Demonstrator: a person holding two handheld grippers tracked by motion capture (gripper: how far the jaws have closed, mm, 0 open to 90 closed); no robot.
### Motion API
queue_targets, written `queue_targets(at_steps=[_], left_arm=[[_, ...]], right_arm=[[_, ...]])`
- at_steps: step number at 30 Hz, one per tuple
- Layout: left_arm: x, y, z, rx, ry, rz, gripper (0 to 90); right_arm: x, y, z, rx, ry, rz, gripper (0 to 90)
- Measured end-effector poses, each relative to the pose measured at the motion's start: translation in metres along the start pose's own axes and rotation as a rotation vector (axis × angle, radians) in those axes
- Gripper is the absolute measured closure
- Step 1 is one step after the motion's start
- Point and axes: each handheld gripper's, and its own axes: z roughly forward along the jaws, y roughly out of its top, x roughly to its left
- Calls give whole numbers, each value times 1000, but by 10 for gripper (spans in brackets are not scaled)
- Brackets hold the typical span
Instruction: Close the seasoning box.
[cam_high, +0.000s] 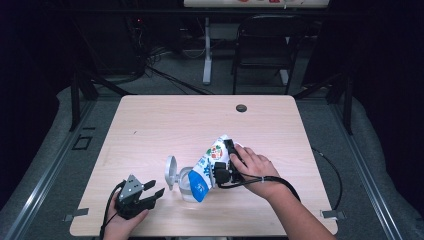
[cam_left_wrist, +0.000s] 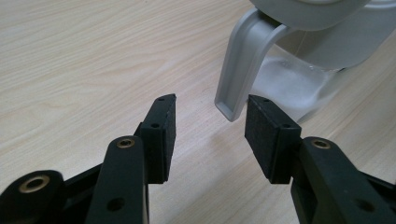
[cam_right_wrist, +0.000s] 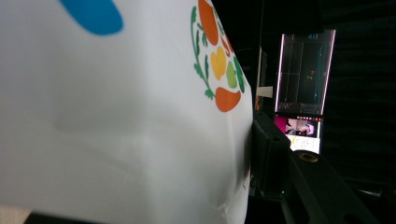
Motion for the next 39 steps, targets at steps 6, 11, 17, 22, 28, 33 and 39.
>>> queue_targets(at_steps=[6, 11, 17, 22, 28, 33, 39], left_arm=[[0, 0, 0, -2, 1, -6, 539], [0, 0, 0, -1, 0, -3, 539], [-1, 0, -1, 10, 1, -2, 539], [-1, 0, 0, 10, 1, -3, 539], [-1, 0, 0, 1, 2, -2, 539], [0, 0, 0, 1, 2, 0, 539], [0, 0, -1, 9, 2, 1, 539]], right_arm=[[0, 0, 0, -8, -3, 5, 637], [0, 0, 0, -10, -4, 5, 643], [0, 0, 0, -13, -6, 2, 648], [-1, 1, -1, -17, -10, -12, 653], [-2, 1, 0, -31, -14, -11, 661], [-2, 2, -1, -27, -13, -11, 668], [-2, 2, -2, -29, -15, -14, 674]])
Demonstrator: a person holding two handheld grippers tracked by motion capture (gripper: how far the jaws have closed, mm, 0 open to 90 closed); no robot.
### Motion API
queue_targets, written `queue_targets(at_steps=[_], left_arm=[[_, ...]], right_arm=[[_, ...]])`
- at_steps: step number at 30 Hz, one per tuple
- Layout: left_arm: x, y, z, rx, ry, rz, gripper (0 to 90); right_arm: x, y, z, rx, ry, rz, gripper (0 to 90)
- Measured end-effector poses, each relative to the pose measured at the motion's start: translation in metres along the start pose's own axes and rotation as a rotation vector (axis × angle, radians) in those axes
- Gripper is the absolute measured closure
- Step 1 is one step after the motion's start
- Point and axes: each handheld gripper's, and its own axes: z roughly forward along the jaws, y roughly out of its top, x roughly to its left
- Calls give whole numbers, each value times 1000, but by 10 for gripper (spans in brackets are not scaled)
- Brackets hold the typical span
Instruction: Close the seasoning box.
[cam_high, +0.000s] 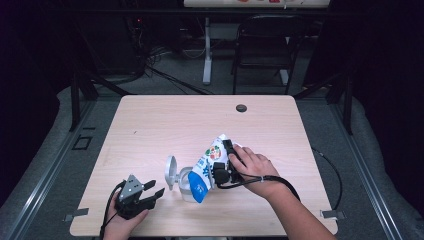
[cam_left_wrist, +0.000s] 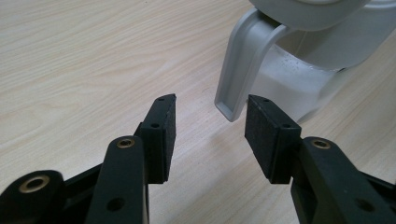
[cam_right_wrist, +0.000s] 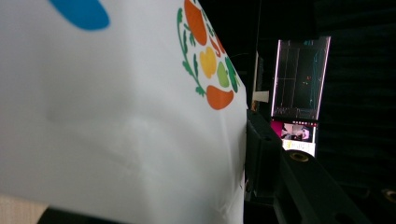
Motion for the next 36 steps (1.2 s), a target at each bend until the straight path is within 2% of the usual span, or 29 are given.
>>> queue_targets(at_steps=[23, 30, 31, 36], left_arm=[[0, 0, 1, 2, -2, 0, 539], [0, 0, 0, 0, -2, -2, 539], [0, 0, 0, 0, -2, -5, 539], [0, 0, 0, 0, -2, -4, 539]], right_arm=[[-2, 1, -2, -14, -9, -6, 694], [-4, 2, -3, -2, -20, -30, 698], [-3, 1, -2, -22, -17, -15, 698], [-3, 2, -2, -23, -19, -13, 700]])
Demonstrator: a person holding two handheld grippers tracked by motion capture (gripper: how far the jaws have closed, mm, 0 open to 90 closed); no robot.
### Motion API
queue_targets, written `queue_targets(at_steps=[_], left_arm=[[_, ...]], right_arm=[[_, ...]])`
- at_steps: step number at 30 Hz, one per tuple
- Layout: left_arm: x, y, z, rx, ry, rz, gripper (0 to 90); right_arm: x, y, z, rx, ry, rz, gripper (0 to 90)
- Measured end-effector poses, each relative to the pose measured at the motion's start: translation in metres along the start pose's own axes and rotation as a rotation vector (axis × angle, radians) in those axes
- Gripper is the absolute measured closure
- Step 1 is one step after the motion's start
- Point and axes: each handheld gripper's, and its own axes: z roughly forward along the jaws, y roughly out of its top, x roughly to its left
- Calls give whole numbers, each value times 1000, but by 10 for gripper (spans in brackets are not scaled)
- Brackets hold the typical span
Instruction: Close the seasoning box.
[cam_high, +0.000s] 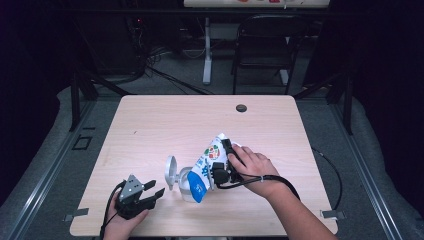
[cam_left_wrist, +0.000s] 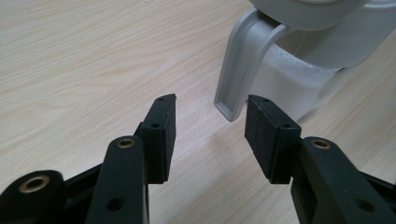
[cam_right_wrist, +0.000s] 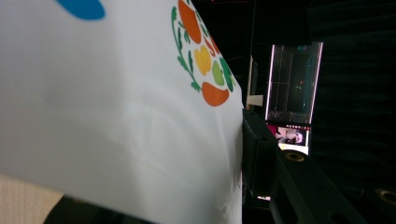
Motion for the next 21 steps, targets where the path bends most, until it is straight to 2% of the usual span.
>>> queue_targets(at_steps=[21], left_arm=[[0, 0, 0, 1, 1, 4, 539]], right_arm=[[-2, 1, -2, 4, -9, 6, 705]])
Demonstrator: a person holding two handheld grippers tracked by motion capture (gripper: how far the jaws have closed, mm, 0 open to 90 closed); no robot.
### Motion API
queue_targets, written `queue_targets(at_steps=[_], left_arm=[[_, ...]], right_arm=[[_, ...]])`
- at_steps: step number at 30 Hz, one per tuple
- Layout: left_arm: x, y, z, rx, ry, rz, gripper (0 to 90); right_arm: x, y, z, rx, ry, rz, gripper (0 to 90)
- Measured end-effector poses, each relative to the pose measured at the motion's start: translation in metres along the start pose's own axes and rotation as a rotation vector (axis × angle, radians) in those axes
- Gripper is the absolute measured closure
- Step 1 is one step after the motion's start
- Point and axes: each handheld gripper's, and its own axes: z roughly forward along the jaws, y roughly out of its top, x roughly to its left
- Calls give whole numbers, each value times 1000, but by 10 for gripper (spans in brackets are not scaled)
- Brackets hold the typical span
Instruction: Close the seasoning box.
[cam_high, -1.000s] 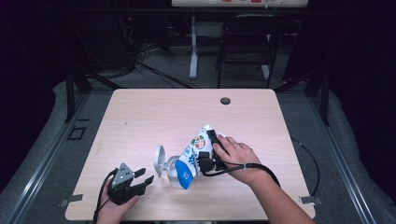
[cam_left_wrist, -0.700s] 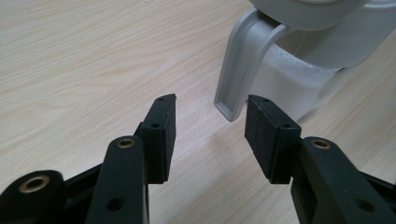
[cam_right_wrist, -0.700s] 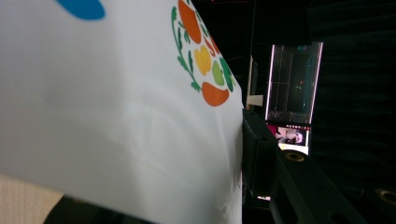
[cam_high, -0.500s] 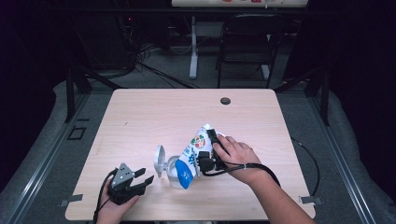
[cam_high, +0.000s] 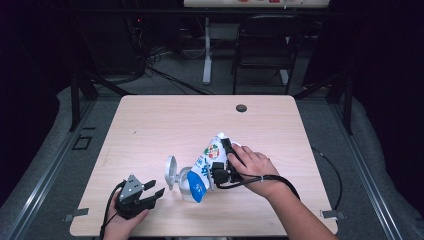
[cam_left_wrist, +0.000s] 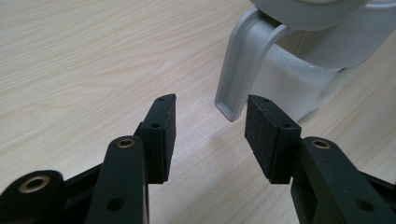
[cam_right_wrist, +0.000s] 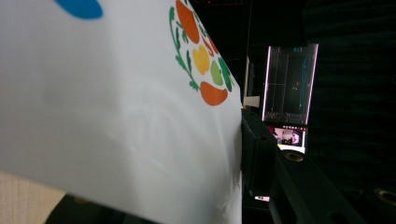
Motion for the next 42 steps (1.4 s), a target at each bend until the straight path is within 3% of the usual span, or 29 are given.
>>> queue_targets(at_steps=[7, 22, 38, 42], left_arm=[[0, 0, 0, 1, 0, 0, 539], [0, 0, 0, 2, -1, 1, 539], [0, 0, 0, 6, -3, 3, 539], [0, 0, 1, 6, -1, 0, 539]], right_arm=[[-2, 0, 0, -11, -9, -6, 705], [5, -3, 2, 4, 17, 11, 707], [15, -13, 5, 5, 67, 133, 704], [16, -13, 5, 5, 70, 145, 702]])
